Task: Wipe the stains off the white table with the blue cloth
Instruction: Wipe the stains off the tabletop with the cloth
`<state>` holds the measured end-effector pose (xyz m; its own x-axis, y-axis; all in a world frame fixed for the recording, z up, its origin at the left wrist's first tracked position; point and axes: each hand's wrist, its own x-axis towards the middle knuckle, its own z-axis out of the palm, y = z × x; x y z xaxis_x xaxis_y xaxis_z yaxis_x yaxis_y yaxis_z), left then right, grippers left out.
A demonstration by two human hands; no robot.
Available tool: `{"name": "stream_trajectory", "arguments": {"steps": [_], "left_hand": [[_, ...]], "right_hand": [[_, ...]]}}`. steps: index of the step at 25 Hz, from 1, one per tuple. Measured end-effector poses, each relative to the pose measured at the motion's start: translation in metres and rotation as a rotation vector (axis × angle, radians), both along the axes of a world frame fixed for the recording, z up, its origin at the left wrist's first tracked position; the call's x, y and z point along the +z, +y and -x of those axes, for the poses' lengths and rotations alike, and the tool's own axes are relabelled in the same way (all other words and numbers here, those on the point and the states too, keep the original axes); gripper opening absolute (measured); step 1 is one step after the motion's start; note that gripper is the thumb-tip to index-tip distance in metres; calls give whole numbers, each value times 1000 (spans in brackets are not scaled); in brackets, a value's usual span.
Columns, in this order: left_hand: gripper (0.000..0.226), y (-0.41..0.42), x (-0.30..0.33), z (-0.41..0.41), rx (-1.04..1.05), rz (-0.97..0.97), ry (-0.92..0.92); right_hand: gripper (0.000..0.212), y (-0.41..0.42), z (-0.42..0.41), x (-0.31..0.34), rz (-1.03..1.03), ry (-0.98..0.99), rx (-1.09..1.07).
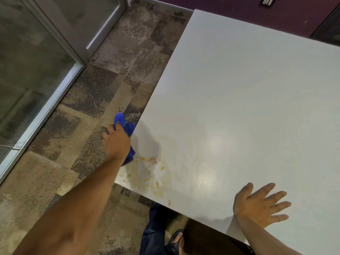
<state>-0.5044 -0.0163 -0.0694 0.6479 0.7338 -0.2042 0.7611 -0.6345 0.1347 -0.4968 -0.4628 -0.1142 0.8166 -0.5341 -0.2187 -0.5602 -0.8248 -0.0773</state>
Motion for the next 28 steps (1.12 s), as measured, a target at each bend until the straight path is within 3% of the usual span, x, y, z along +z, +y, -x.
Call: {"name": "stream_trajectory", "arguments": {"steps": [2, 5, 8, 11, 13, 19, 24, 28], "left_hand": [[44, 7, 12, 14, 1, -50, -99], [42, -27, 30, 19, -200, -110, -268], [59, -103, 34, 23, -407, 39, -358], [84, -178, 15, 52, -691, 78, -299], [88, -207, -4, 79, -823, 70, -206], [67, -207, -30, 92, -806, 78, -68], [86, -193, -36, 87, -706, 35, -86], [85, -183, -29, 77, -640, 6, -25]], "right_hand": [[79, -1, 1, -3, -11, -19, 1], [79, -3, 1, -5, -27, -38, 7], [78, -2, 0, -6, -14, -45, -5], [76, -2, -2, -7, -17, -96, -39], [75, -4, -3, -11, 3, -143, -25], [75, -4, -1, -15, -65, -231, -10], [78, -8, -6, -21, -20, -312, 11], [72, -9, -4, -24, -53, -366, -23]]}}
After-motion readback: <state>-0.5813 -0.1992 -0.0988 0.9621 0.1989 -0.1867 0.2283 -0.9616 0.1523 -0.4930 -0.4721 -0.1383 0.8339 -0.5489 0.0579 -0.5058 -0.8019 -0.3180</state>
